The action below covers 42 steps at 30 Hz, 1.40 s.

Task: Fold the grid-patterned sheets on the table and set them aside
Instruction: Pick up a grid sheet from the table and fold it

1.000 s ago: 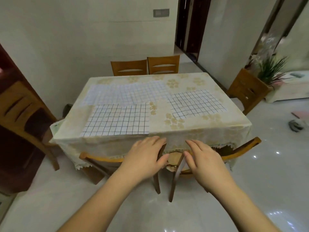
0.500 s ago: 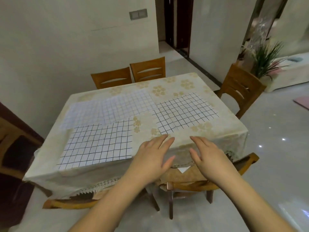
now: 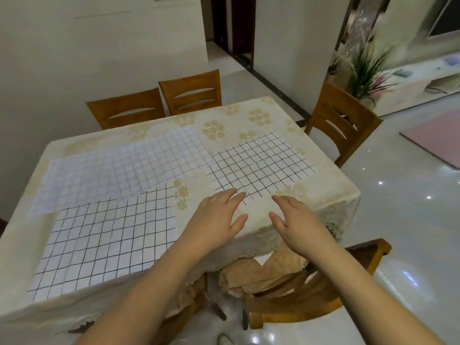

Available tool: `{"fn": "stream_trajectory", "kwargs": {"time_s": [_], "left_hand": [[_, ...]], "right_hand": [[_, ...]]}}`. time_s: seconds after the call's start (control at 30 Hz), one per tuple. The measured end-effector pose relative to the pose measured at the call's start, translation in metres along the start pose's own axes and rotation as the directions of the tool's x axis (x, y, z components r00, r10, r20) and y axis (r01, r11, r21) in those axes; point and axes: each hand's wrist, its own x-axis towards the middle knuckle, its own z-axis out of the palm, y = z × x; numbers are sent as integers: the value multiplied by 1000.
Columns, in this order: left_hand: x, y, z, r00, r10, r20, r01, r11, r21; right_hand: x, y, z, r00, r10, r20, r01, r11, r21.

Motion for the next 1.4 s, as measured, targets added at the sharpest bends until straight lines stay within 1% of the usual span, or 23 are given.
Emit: {"fn": "stream_trajectory", "kwargs": {"time_s": [0.17,0.3,0.43,0.57,0.67,0.8,1.0,1.07,1.17,1.3,1.4], "left_hand": [[43,-30,11,999,31,33,-30,999,-25],[71,-40,25,997,29,75,-27,999,-30],[98,-51,44,993,-10,116,16,999,-47],[126,-58,65,979,-92,180,103,993,-55],[143,-59,79,966,-137,218,150,988,-44],[161,-58,94,962,-144,230,161,985,-56],[183,-56,117,945,-188,267,223,969,-107],[186,-56,123,942,-195,272,233,966,-115],[187,-57,129,941,-208,266,248,961,-125],[186,-61,132,937,-218,274,261,956,-135],[185,-64,132,935,-219,279,263,956,-133]], "right_hand": [[28,1,4,998,64,-11,-64,998,-27],[49,15,15,994,108,24,-107,994,-30],[84,38,27,990,141,30,-141,990,0],[134,69,46,986,159,40,-160,987,17],[176,92,67,970,233,64,-236,971,36],[226,125,101,936,338,99,-345,936,65],[266,155,141,904,403,143,-405,914,-18],[273,159,150,898,423,123,-424,905,-19],[280,163,159,887,460,53,-461,887,13],[286,168,168,859,511,43,-511,860,-14],[287,169,173,858,513,36,-511,859,-37]]}}
